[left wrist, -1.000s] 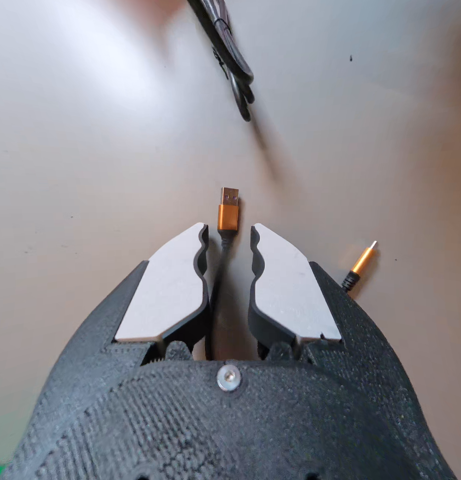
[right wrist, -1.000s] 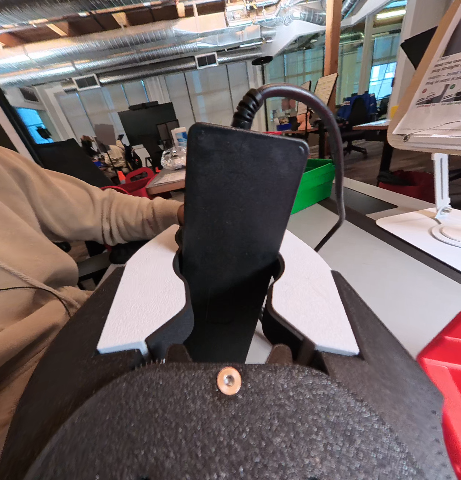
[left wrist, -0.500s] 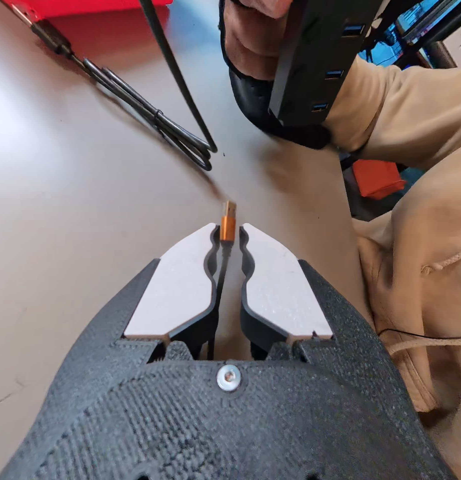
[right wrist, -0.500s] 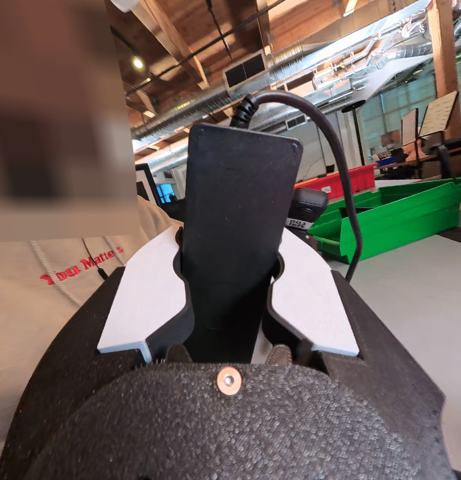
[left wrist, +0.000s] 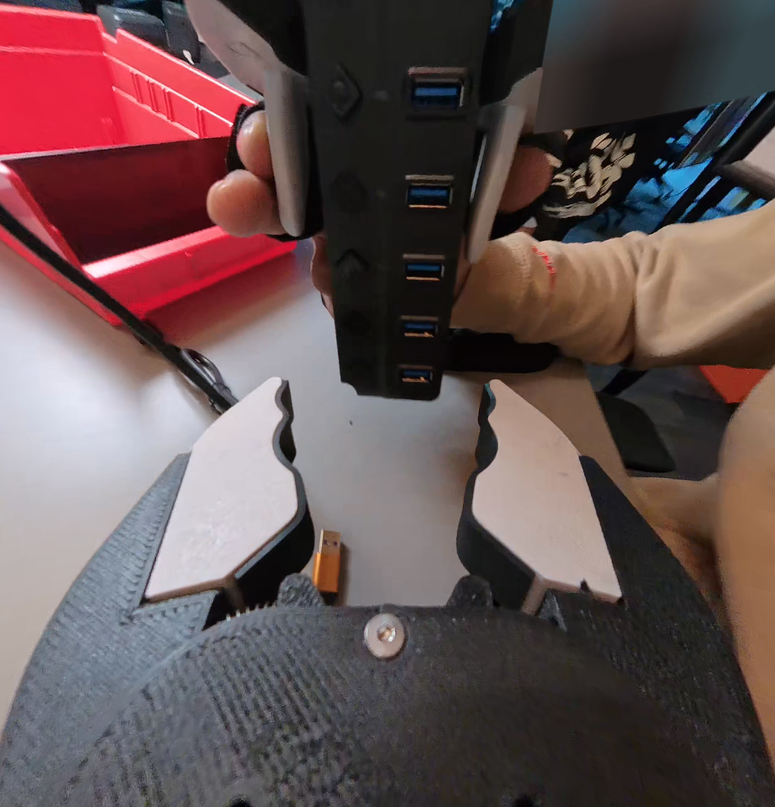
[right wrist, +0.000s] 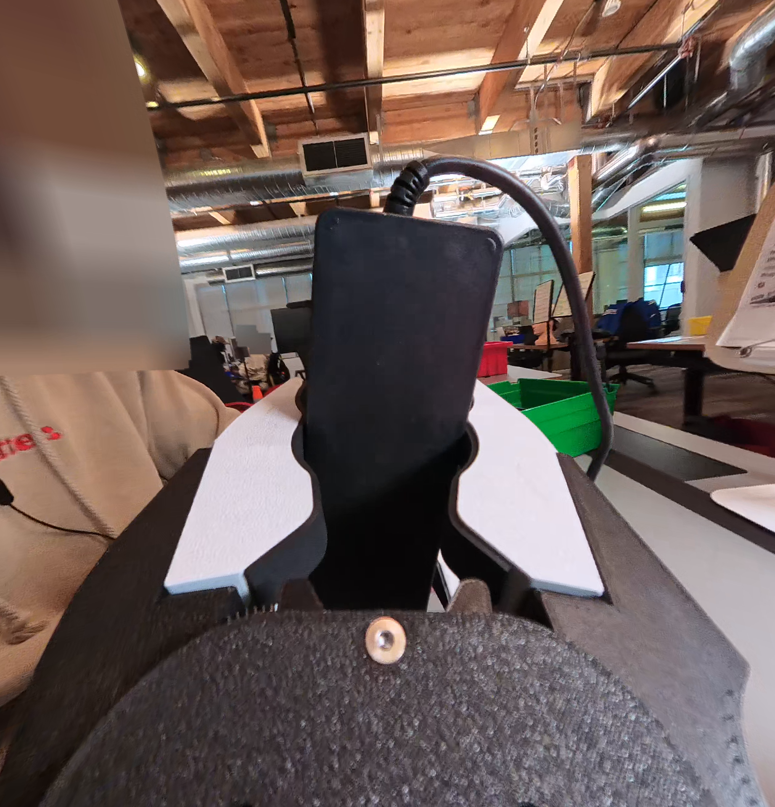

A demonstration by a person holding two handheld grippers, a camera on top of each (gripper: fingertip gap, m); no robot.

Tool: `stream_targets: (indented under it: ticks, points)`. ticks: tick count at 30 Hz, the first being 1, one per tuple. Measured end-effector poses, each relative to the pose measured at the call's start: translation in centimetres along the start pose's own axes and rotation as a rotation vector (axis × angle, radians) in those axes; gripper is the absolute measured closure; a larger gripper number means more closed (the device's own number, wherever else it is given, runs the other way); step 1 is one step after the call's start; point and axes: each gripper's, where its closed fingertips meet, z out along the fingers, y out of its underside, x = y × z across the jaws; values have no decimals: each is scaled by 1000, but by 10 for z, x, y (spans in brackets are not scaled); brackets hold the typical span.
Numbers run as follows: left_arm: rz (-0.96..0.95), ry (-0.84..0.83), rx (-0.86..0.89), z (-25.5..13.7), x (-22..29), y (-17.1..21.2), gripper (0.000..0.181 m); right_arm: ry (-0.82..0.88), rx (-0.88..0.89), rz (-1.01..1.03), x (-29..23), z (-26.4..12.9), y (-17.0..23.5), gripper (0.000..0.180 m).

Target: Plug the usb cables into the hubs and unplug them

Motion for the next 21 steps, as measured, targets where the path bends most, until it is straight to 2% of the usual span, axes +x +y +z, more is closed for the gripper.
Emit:
stream_targets:
  ticks: [5,12,13,14,15,21]
  points:
    - [77,38,29,11,-4,-3,108,-3,-61,-58,-7,9,10,114]
    - [103,137,23,23,2,-7,103,30,-60,-70,-1,11,12,115]
    - [130,133,13,25,4,-5,105,33,-70,-78,-1,12,13,115]
    - [160,116,4,25,4,-4,119,32,-83,-82,-1,13,16,115]
    - [182,92,-10,23,1,-3,125,33,-92,-88,-1,14,17,114]
    - [195,52,-61,-11,-22,-1,126,129,-213,-57,19,2,28,114]
